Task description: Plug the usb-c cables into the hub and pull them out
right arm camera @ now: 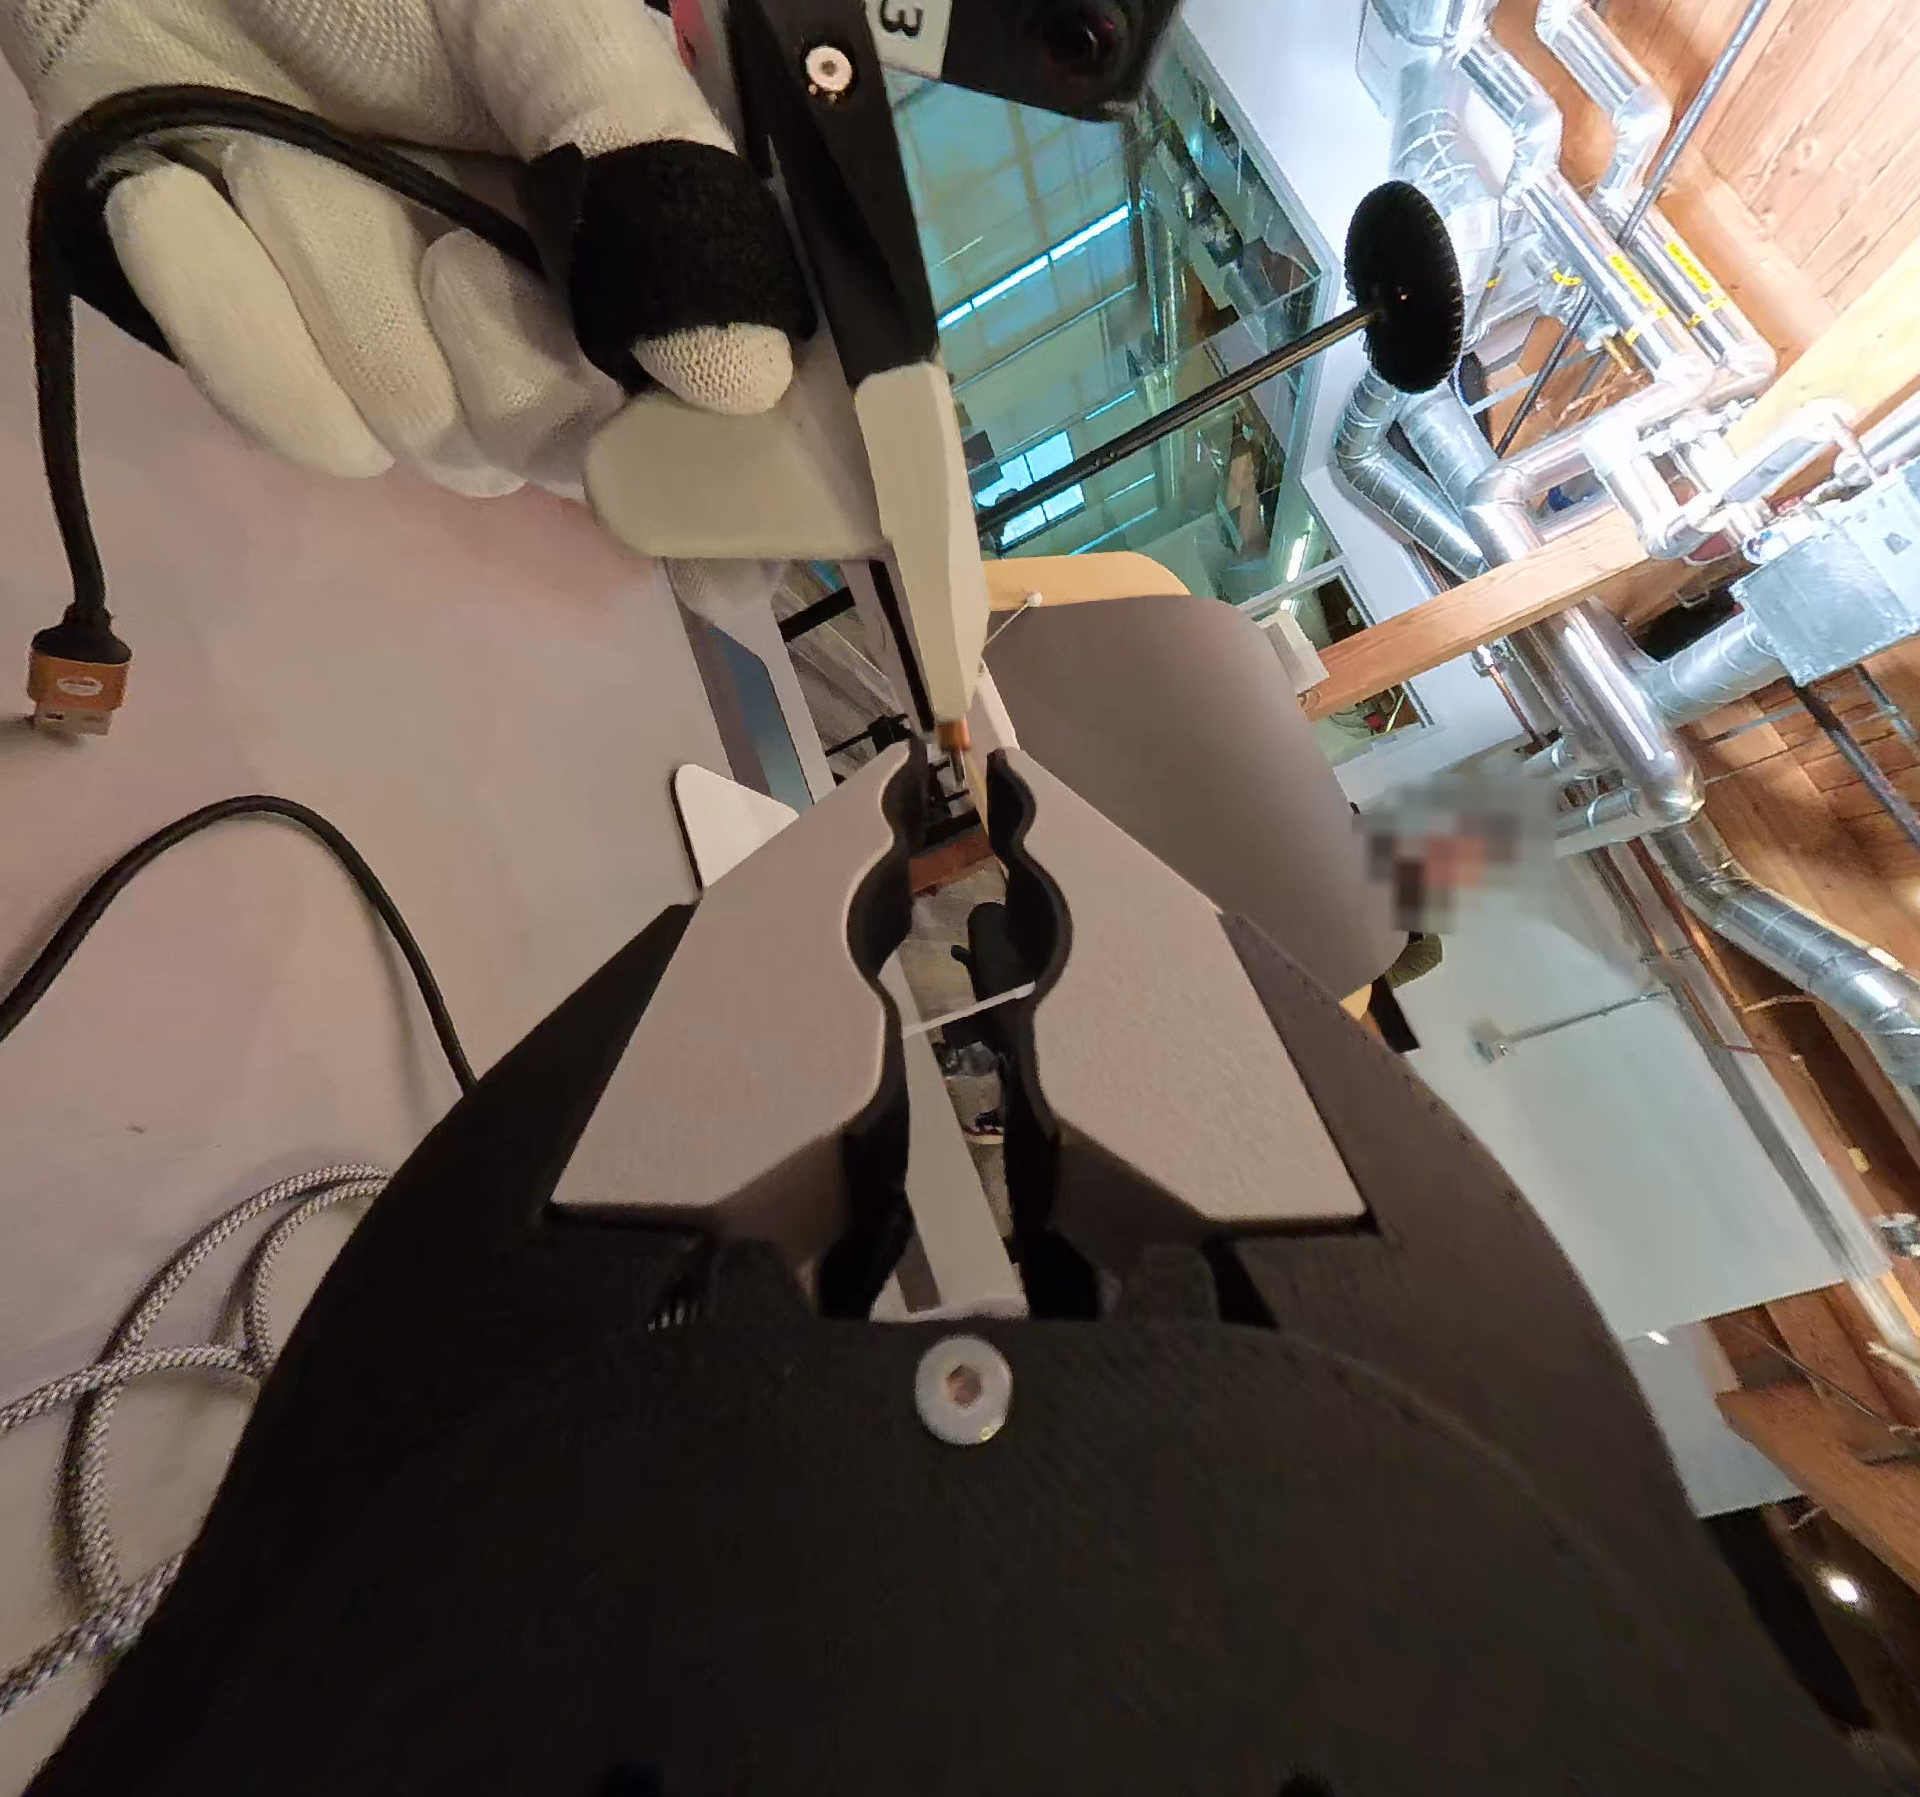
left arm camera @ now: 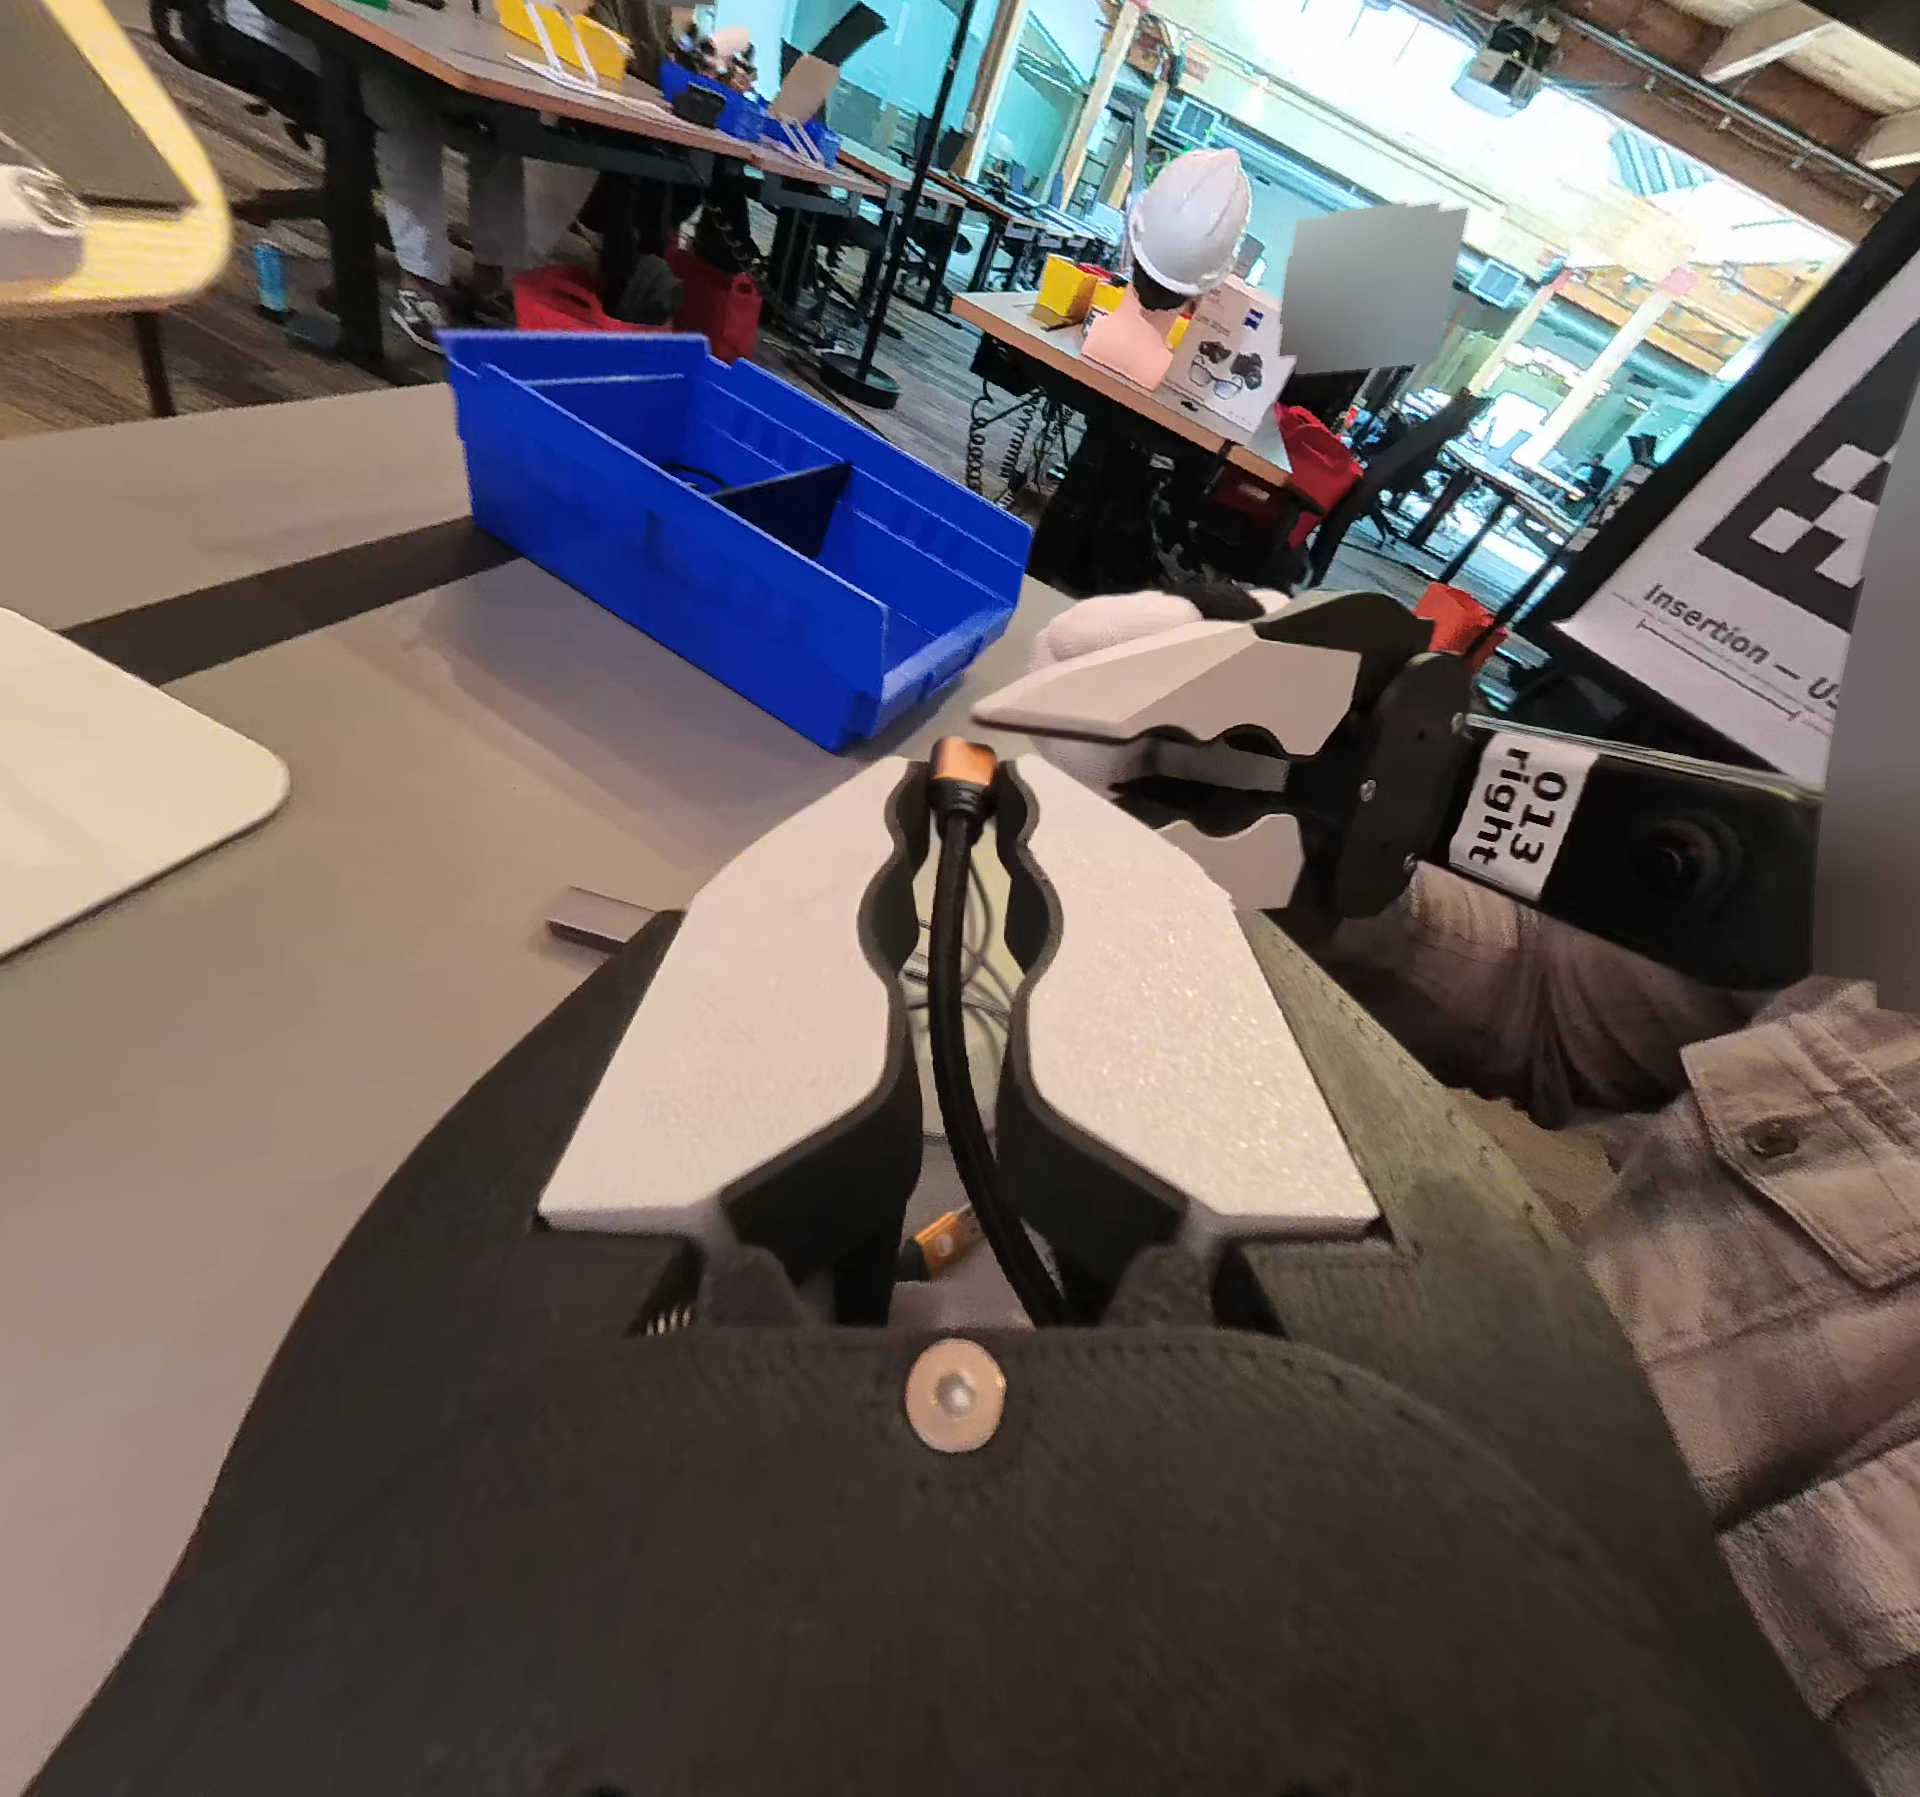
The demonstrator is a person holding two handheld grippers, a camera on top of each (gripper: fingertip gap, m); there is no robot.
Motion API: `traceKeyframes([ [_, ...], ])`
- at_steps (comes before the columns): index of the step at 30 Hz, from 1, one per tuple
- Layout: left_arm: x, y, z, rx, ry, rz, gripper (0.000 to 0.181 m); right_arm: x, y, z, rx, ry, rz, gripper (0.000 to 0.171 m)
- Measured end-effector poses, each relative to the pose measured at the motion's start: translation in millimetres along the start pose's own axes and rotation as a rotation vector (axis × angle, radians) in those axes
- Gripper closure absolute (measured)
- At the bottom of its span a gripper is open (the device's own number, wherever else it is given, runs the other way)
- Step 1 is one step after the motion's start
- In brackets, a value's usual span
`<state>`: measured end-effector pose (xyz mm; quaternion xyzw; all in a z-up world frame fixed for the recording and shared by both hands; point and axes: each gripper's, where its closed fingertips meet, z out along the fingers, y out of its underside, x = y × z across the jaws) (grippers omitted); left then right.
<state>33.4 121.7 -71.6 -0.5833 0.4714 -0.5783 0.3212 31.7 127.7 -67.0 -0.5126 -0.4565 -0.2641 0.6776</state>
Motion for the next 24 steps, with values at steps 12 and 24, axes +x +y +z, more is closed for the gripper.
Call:
traceKeyframes([
  [12,-39.3,-58.8,-0.8,-0.01,-0.123,0.315,0.169,14.7,48.1,-11.2,-0.103,-0.386,0.701,0.136],
  [24,-50.7,-99.8,40.3,0.018,-0.044,0.498,0.169,-70.1,112.1,-55.6,-0.702,-0.638,0.934,0.118],
])
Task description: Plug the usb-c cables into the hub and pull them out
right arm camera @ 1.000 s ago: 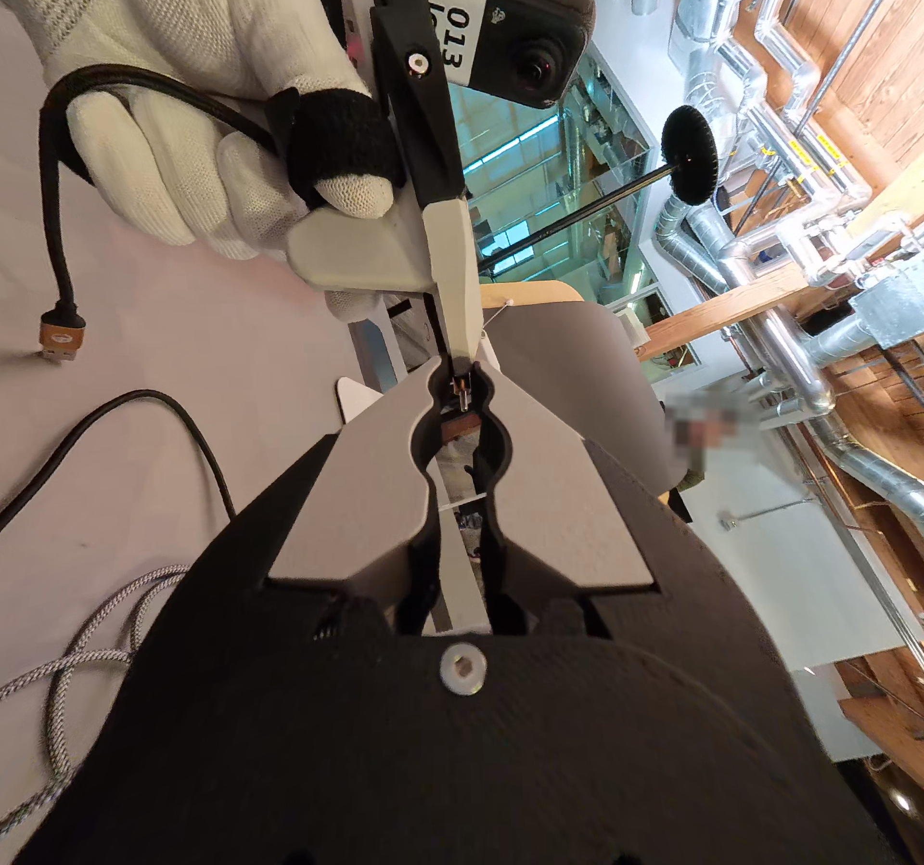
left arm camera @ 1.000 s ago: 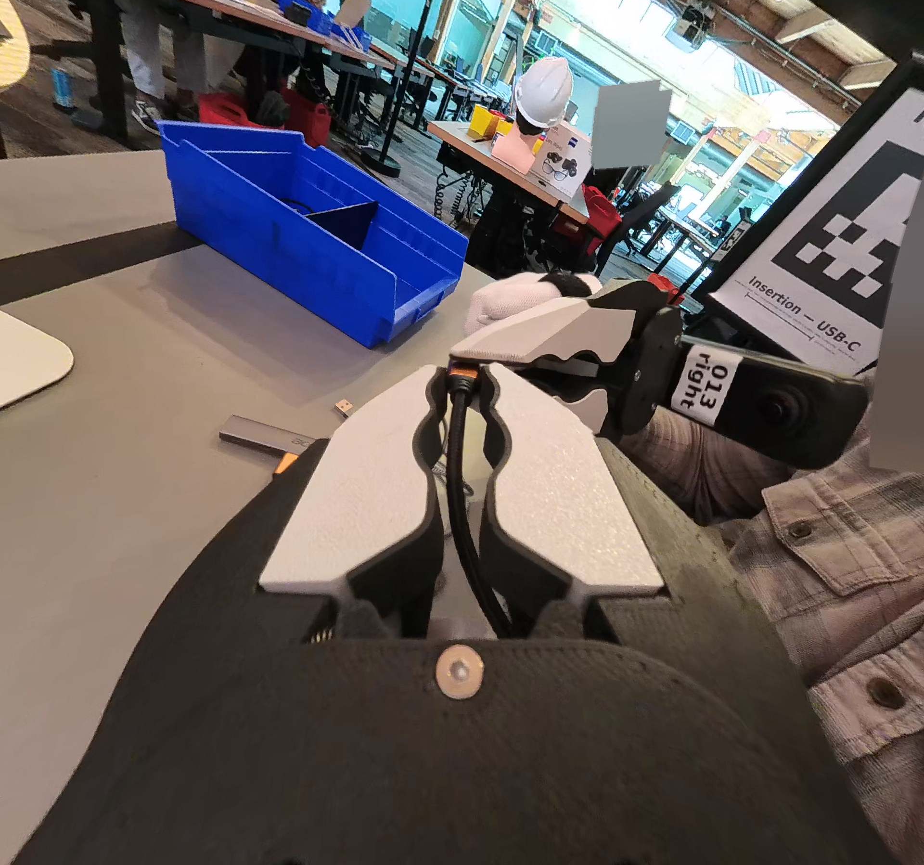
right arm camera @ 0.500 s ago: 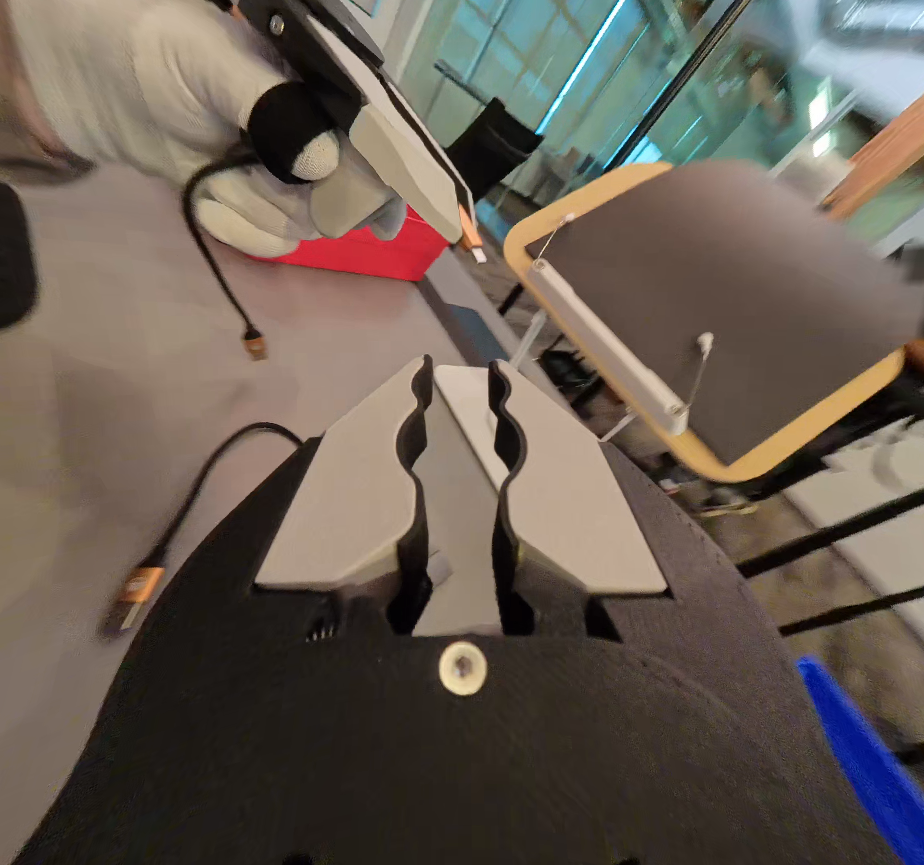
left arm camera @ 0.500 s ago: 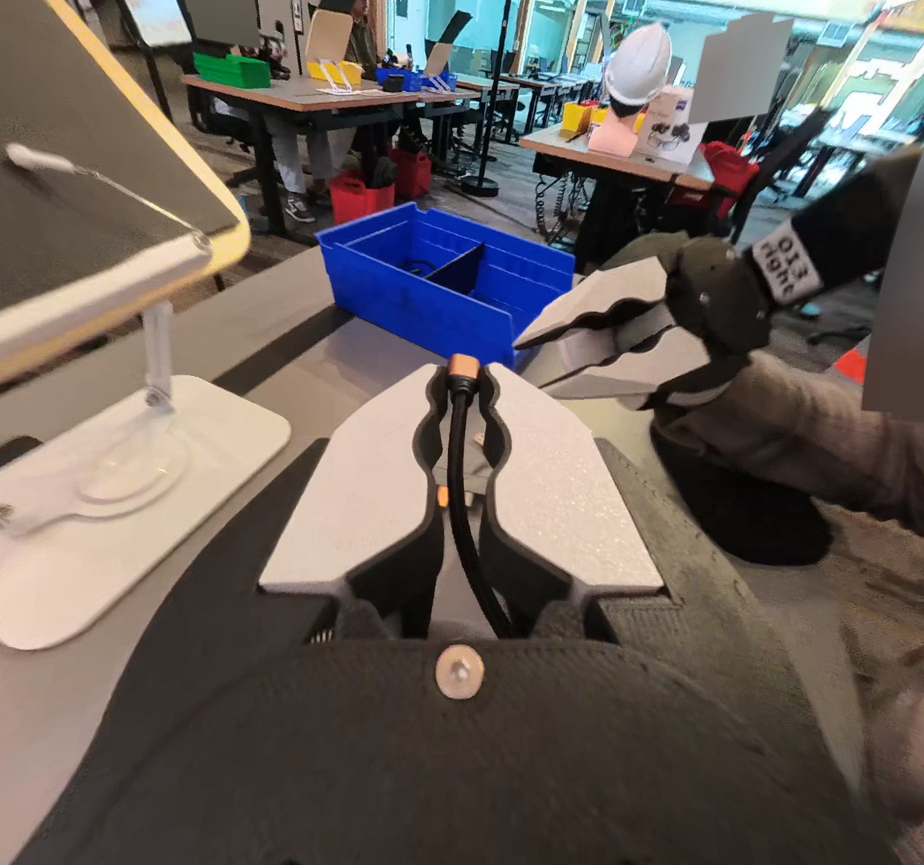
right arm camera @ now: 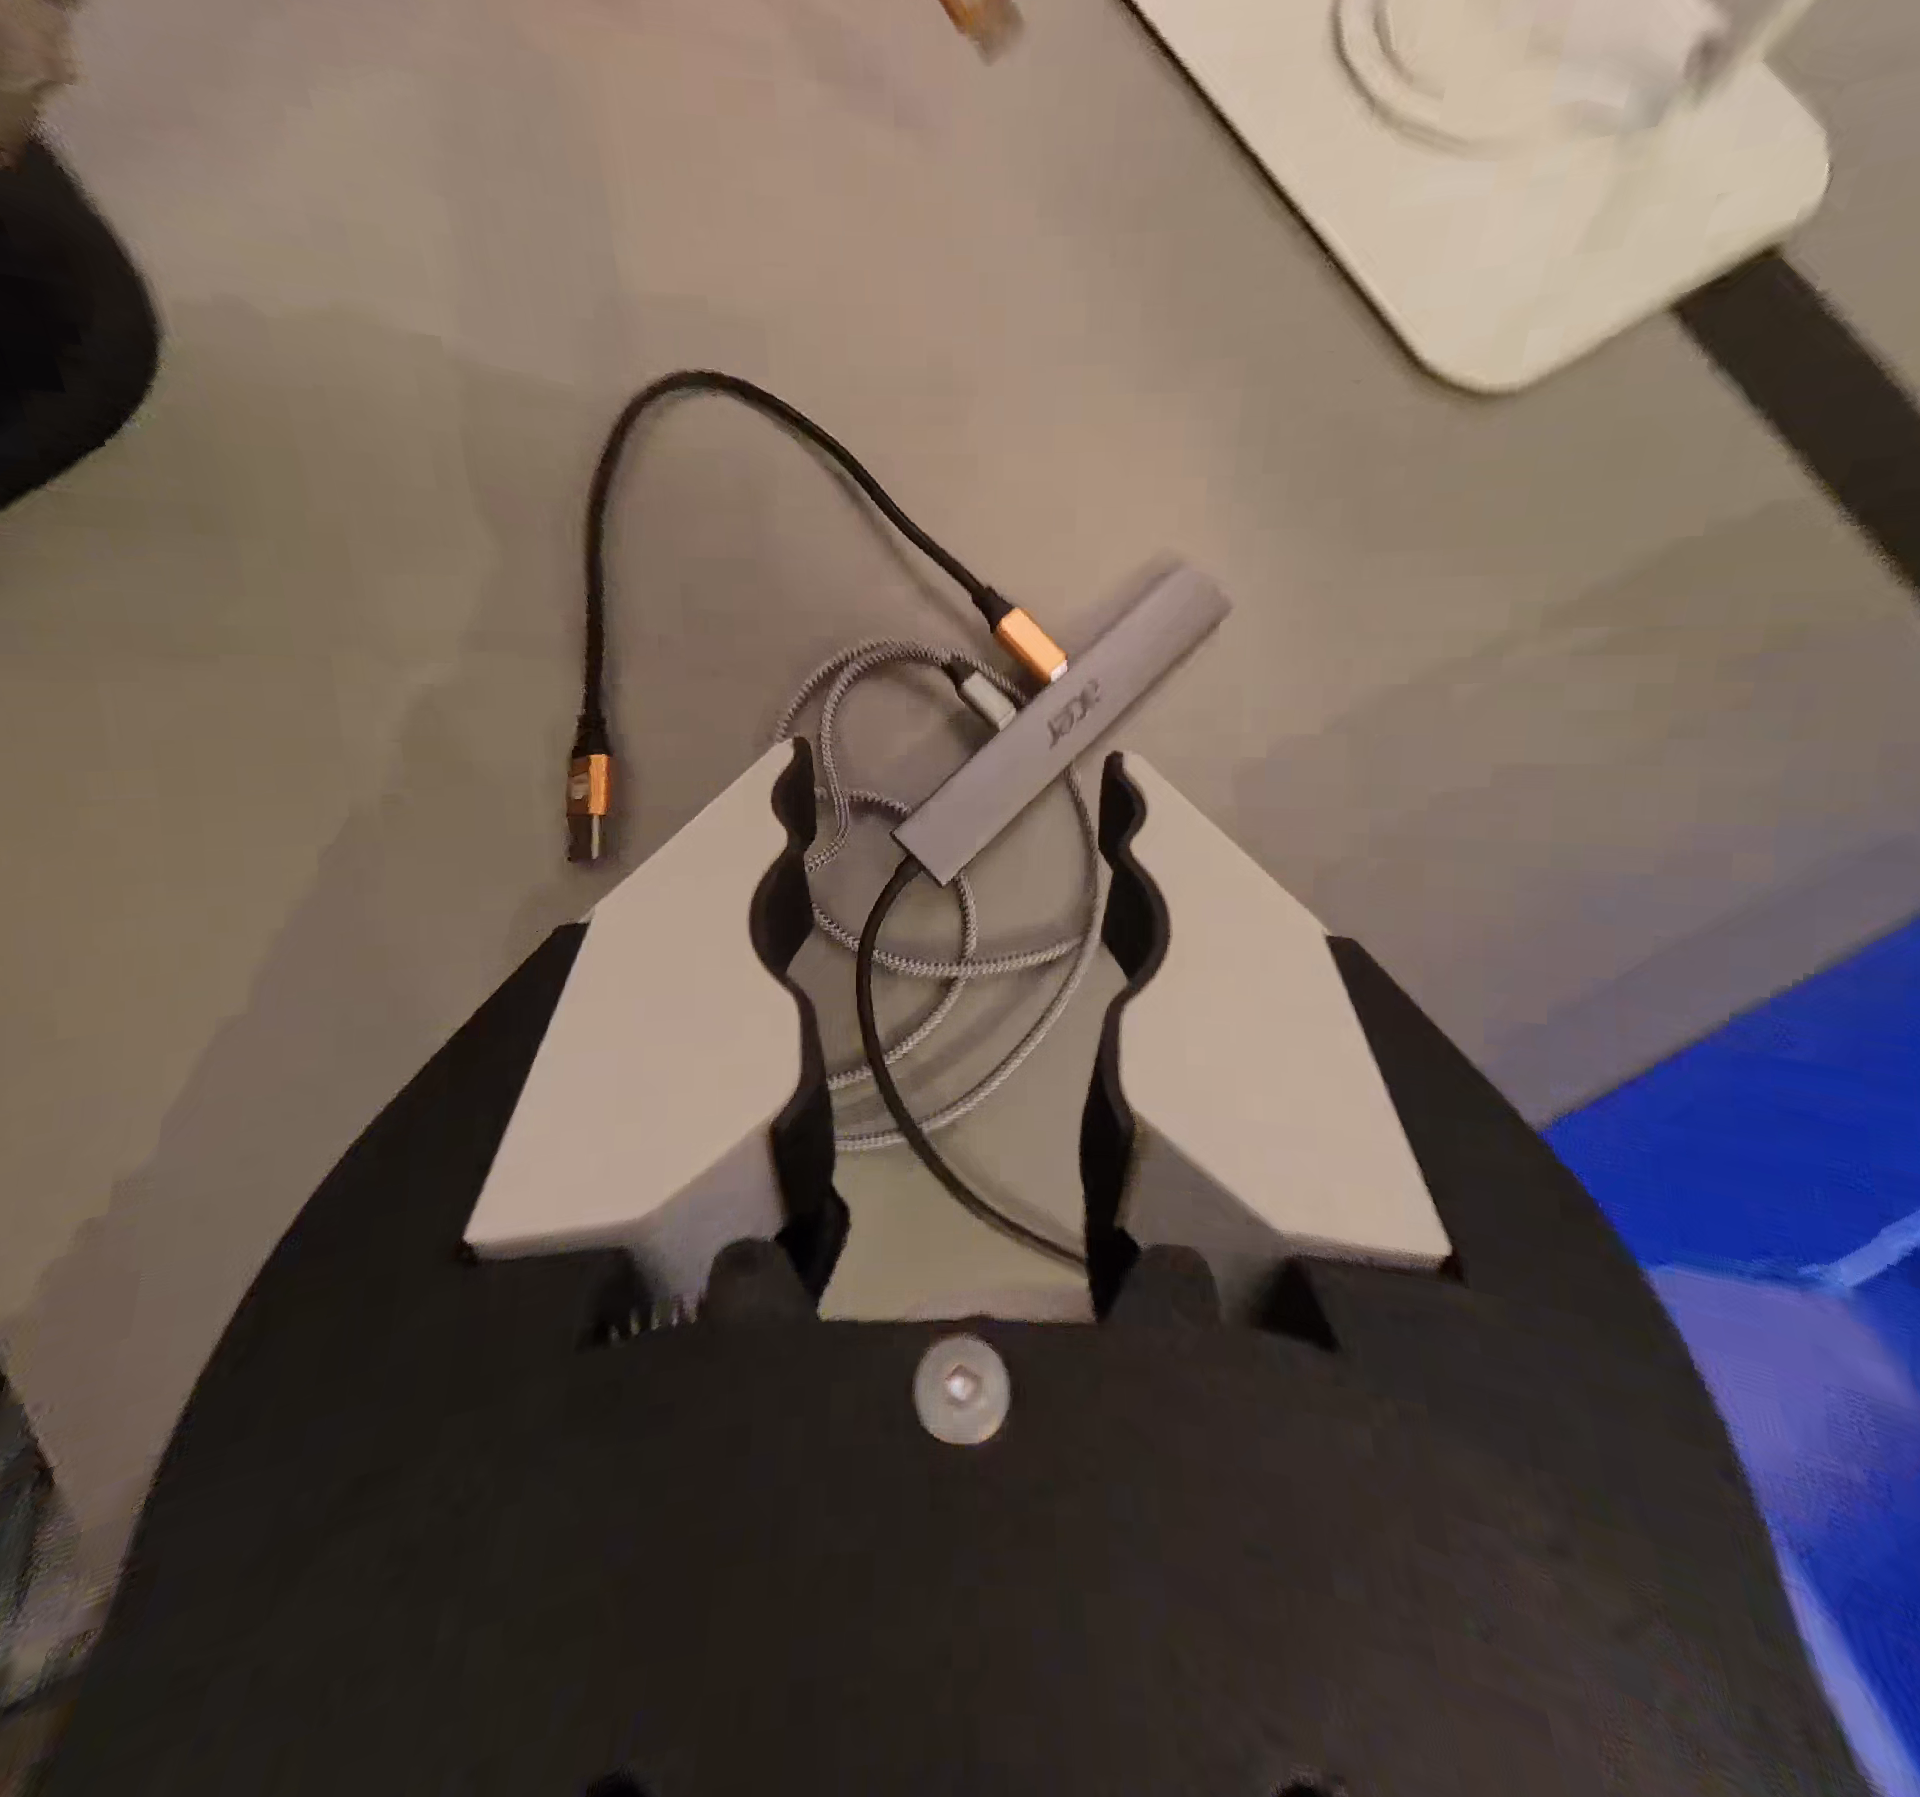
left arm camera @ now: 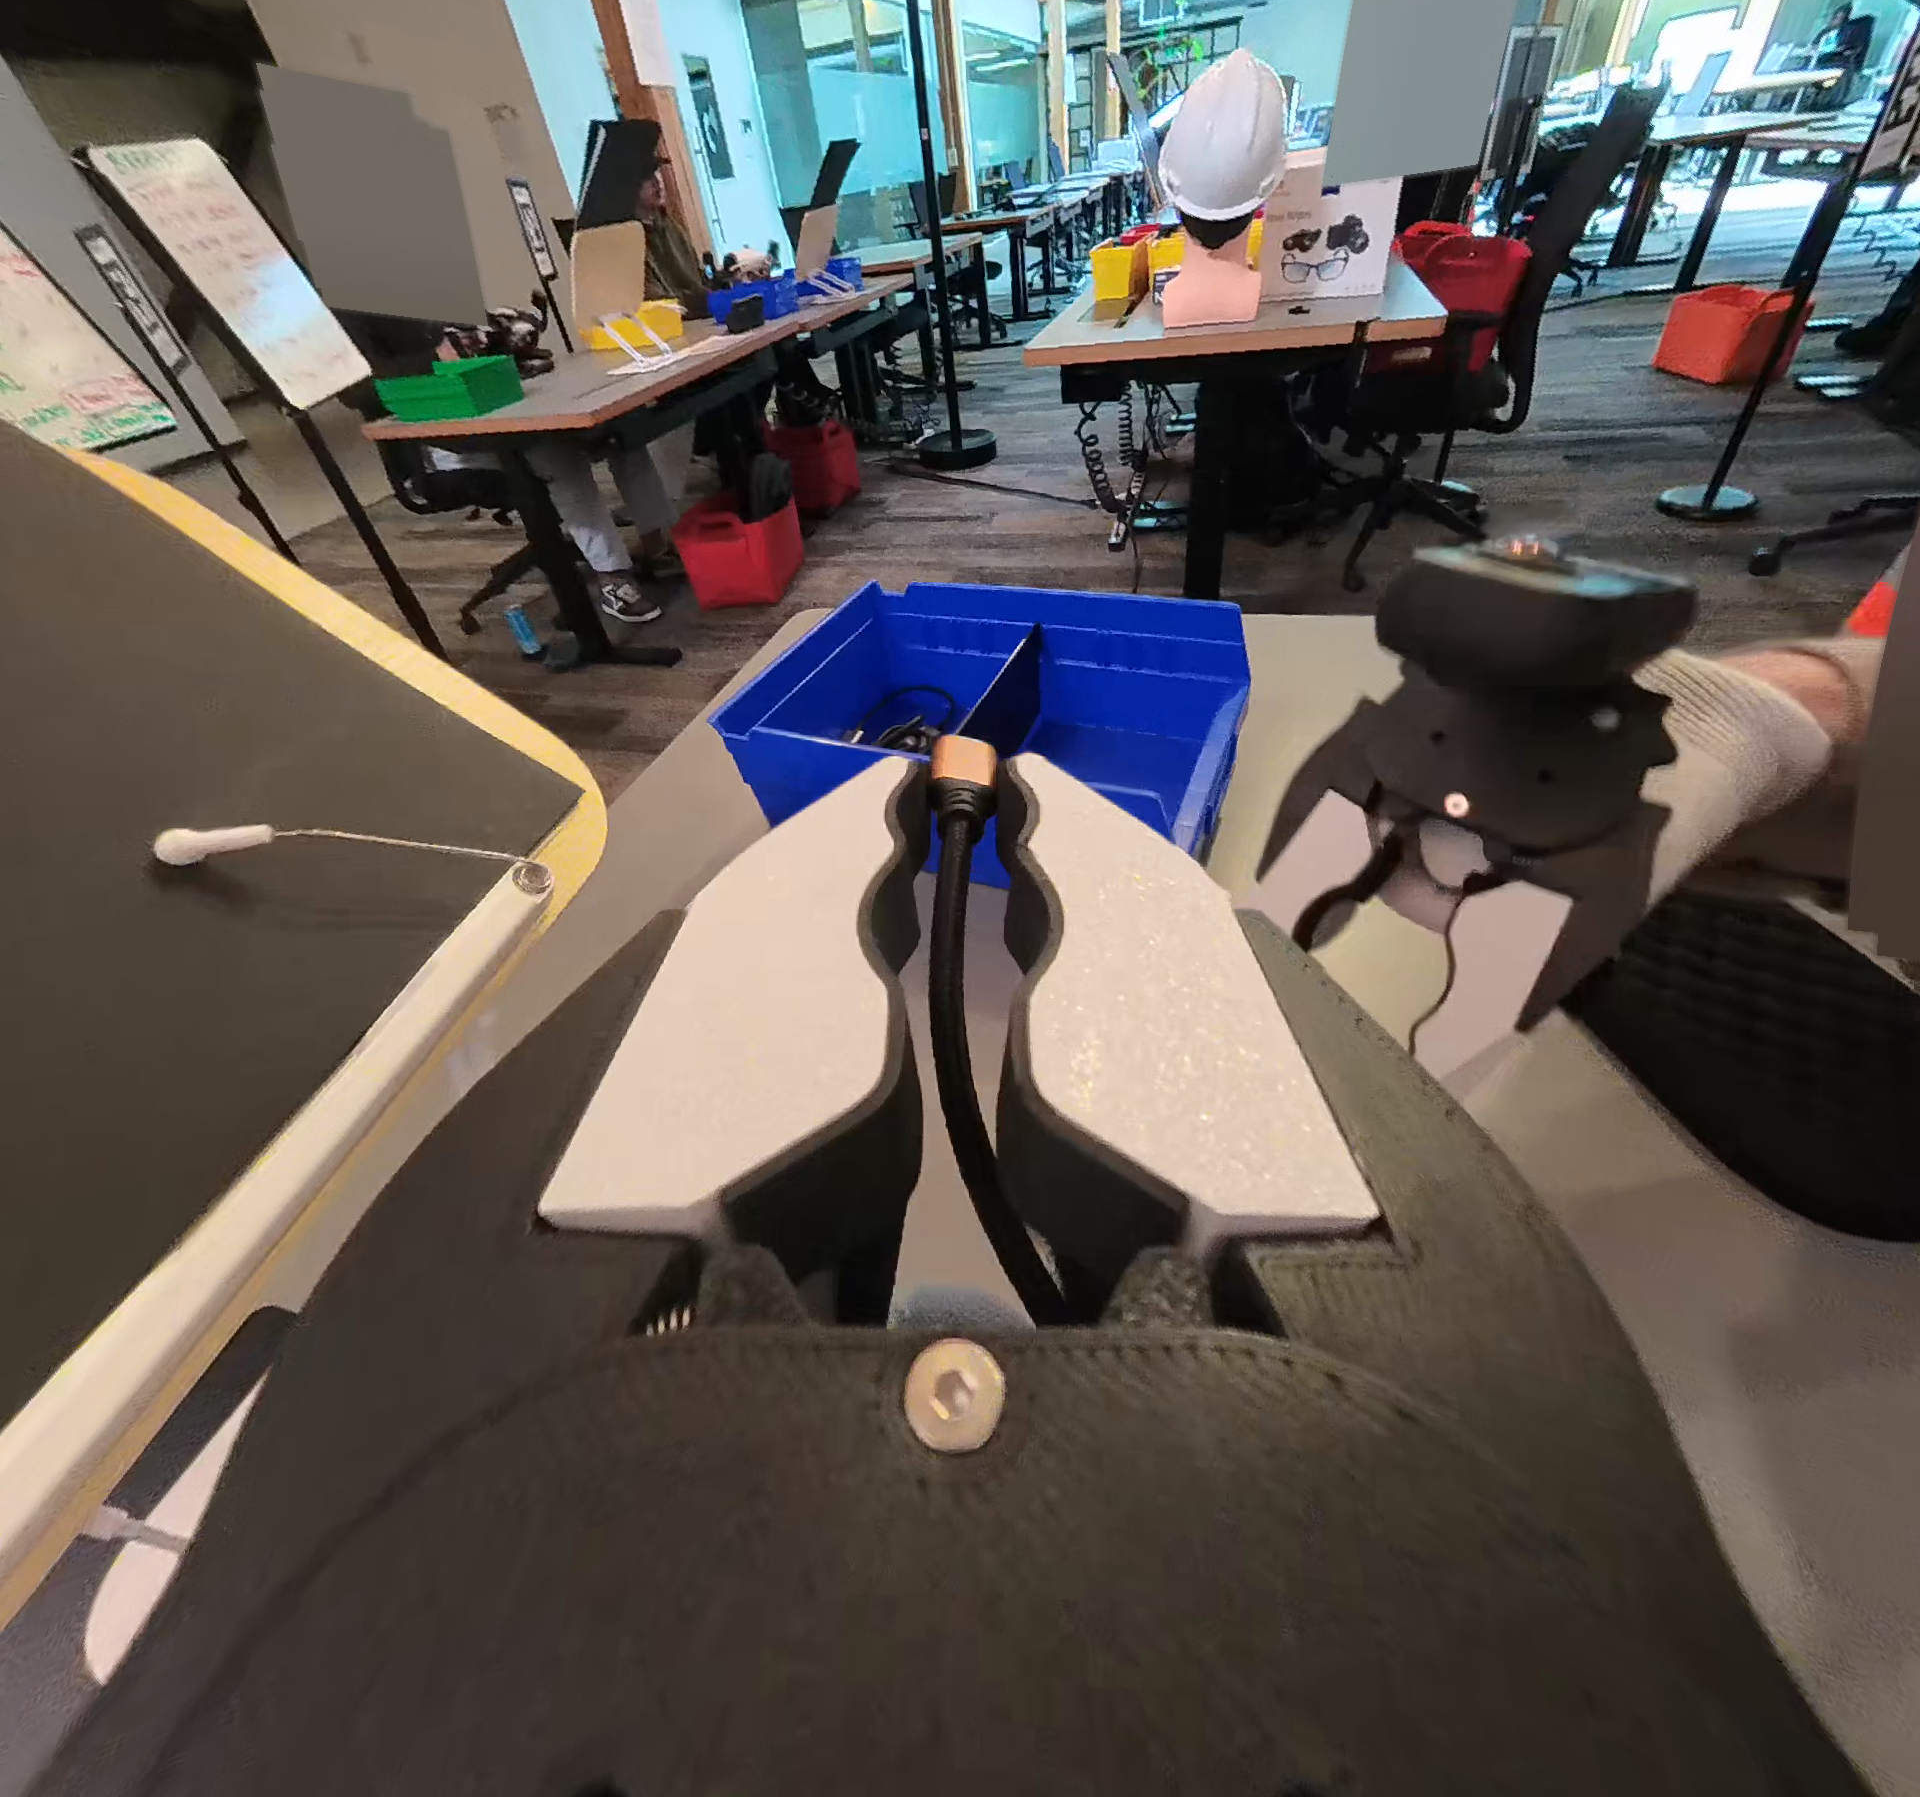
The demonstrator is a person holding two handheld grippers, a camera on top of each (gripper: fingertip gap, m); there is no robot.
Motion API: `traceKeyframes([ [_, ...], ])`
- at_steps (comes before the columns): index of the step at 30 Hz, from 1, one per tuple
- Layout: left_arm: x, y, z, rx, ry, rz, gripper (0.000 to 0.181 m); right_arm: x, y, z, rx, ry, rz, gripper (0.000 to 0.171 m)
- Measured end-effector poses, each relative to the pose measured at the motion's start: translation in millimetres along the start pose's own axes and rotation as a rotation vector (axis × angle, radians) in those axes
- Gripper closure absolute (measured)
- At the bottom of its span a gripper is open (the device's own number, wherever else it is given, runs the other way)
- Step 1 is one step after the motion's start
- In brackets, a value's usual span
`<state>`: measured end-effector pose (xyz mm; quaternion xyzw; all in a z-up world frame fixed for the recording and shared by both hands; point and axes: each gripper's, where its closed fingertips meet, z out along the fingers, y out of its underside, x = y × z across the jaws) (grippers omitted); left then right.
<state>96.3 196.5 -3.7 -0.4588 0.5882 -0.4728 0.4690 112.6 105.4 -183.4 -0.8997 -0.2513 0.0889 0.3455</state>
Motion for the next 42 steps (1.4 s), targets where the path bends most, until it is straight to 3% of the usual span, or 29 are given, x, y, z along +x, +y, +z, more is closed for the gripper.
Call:
traceKeyframes([
  [6,-11.5,11.5,-7.0,0.022,-0.012,-0.041,0.169,0.7,26.9,34.0,-0.045,0.178,0.167,0.136],
  [18,-13.6,2.7,-19.6,0.051,-0.019,-0.035,0.169,-5.4,50.0,46.1,-0.091,0.275,0.311,0.125],
  [23,-12.3,0.7,-22.4,0.052,-0.017,-0.022,0.169,-9.4,35.0,37.9,-0.051,0.299,0.189,0.127],
  [26,-12.8,-0.2,-24.4,0.06,-0.011,-0.026,0.169,-17.4,17.2,22.3,-0.073,0.212,-0.028,0.115],
  [31,-15.4,-0.8,-28.2,0.06,-0.023,-0.014,0.169,-0.9,17.6,12.3,-0.259,0.134,-0.49,0.087],
  [33,-16.0,-0.6,-29.5,0.055,-0.029,-0.002,0.169,3.9,17.7,17.3,-0.311,0.097,-0.624,0.086],
  [39,-18.6,1.5,-31.1,0.051,-0.032,0.004,0.169,10.1,10.6,26.7,-0.314,-0.069,-0.702,0.083],
  [42,-18.9,3.0,-29.9,0.053,-0.021,-0.006,0.169,15.5,21.2,32.4,-0.383,-0.162,-0.644,0.034],
])
